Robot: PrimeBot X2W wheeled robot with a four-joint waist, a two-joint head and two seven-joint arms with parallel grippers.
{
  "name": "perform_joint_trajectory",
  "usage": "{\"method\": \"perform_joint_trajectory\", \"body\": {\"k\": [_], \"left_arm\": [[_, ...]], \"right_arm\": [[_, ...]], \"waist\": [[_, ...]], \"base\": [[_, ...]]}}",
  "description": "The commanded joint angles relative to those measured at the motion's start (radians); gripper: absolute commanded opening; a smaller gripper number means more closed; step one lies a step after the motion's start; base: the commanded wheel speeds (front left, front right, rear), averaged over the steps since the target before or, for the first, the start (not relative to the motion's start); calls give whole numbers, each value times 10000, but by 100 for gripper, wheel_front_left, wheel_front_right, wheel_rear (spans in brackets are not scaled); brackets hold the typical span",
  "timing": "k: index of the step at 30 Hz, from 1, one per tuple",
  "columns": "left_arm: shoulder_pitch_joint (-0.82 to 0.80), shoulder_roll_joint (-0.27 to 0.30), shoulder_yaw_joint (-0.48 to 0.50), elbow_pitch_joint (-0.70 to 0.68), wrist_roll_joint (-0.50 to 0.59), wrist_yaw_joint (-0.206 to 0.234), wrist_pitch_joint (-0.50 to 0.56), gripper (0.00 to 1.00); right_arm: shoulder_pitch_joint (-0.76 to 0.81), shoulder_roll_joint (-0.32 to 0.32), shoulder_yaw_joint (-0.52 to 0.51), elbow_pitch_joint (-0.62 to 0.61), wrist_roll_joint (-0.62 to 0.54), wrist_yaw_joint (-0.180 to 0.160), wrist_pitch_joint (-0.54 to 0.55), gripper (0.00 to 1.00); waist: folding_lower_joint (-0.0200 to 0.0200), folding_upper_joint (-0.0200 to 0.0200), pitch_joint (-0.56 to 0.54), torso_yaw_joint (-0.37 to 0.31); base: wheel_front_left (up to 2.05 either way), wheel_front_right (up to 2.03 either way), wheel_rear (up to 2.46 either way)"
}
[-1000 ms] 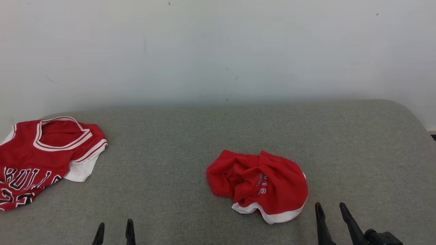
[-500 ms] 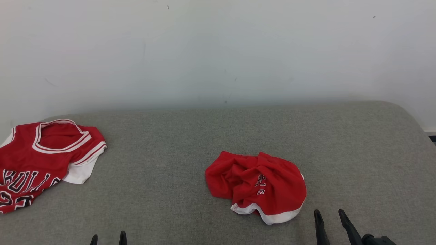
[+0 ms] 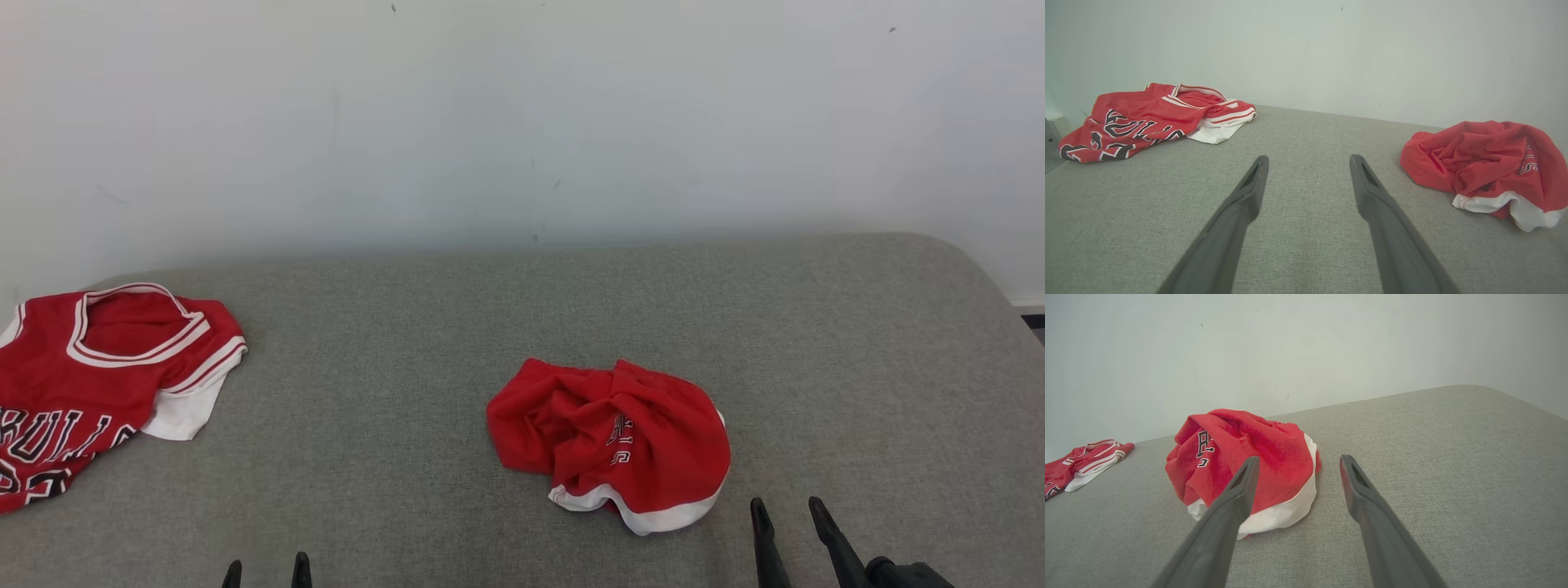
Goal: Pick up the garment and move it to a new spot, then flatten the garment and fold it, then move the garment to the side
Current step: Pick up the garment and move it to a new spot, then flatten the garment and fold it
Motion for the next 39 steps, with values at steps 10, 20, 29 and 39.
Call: {"method": "perform_joint_trajectory", "body": {"k": [10,20,29,39], "left_arm": [[-290,-17,-159,-56,92,-46,-37,100],[-3104,700,-1178,1112,-286,-421,944,100],[-6801,1368,-3525,2776,-1545,-447,4504,100],[-9419,1571,-5548,4720,-3001,-440,7138,100]], "right_arm": [[-274,16,125,10,169,38,9,100],[-477,15,197,-54,240,38,-4,100],[-717,15,397,-69,290,38,-65,100],[-1010,23,930,132,608,38,-242,100]], "waist": [[0,0,146,-418],[0,0,609,-1660],[0,0,1156,-3241],[0,0,1818,-4716]], "base": [[0,0,0],[0,0,0],[0,0,0],[0,0,0]]}}
